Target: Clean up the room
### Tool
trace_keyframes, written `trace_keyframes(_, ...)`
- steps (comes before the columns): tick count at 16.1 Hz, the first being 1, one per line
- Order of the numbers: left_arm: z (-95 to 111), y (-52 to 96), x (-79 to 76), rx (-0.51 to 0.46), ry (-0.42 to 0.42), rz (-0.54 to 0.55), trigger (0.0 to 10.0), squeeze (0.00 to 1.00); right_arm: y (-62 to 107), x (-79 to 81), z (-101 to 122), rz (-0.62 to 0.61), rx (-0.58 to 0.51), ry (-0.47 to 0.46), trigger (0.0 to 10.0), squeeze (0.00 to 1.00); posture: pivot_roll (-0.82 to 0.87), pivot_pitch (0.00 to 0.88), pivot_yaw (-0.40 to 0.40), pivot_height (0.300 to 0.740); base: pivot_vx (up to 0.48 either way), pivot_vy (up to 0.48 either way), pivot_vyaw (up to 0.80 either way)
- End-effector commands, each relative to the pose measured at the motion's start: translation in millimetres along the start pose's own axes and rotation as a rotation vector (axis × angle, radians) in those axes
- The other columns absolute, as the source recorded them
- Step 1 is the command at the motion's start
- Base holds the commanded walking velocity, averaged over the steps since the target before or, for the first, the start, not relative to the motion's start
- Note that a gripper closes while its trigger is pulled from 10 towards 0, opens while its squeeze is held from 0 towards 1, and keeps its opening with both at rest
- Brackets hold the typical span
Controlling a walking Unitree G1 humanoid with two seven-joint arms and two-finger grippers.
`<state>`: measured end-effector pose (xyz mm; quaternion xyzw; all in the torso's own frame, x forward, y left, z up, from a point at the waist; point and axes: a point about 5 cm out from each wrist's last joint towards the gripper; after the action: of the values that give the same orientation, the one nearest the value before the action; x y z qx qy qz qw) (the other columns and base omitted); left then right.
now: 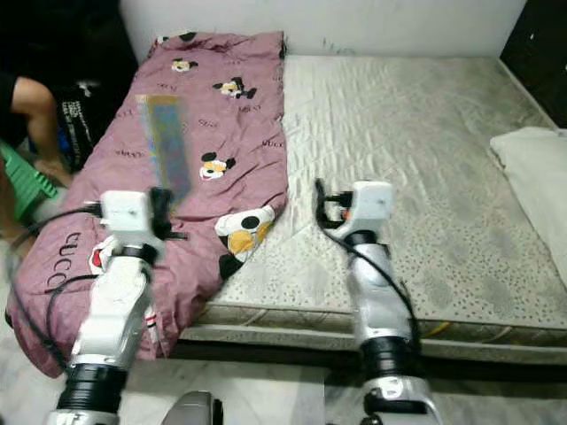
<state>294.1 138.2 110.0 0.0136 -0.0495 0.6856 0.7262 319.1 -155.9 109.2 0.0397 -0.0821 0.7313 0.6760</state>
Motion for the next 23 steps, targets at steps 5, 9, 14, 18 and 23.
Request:
trace_keyframes(5,10.4,-4.4,3.4,-0.048,-0.005,-0.002,10.0,0.0,0.3,2.9,0.4,0.008,-0.001,-0.006,10.0,0.0,-0.01,0.0,0.046,0.74,0.0,0.0,0.0)
trace_keyframes(9,10.3,-4.7,2.1,-0.048,-0.001,-0.005,10.0,0.0,1.8,1.9,0.1,0.001,-0.001,-0.004,10.0,0.0,-0.02,0.0,0.047,0.74,0.0,0.0,0.0)
trace_keyframes(14,9.0,-4.0,2.7,-0.044,0.0,0.001,10.0,0.0,1.5,1.6,-0.2,0.003,0.003,-0.003,10.0,0.0,-0.02,0.0,0.042,0.74,0.0,-0.174,0.0)
trace_keyframes(18,9.0,-4.5,2.2,-0.044,0.002,0.002,10.0,0.0,1.2,0.9,-0.2,0.002,0.004,-0.001,10.0,0.0,-0.02,0.0,0.043,0.74,0.0,-0.32,0.0)
trace_keyframes(23,9.1,-5.3,1.6,-0.046,0.004,0.0,10.0,0.0,1.8,0.2,-0.1,-0.001,0.004,0.002,10.0,0.0,-0.03,0.0,0.043,0.74,0.0,-0.357,0.0)
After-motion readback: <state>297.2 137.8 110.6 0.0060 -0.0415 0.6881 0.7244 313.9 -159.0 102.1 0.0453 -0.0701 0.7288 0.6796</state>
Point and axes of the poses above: a point about 5 cm out from each wrist's last joint towards the gripper, its own y axis pointing back from the gripper into the wrist, its own z axis along the axis of the wrist's last joint, x = y × z, and after that the axes turned 5 degrees about -y, right-handed
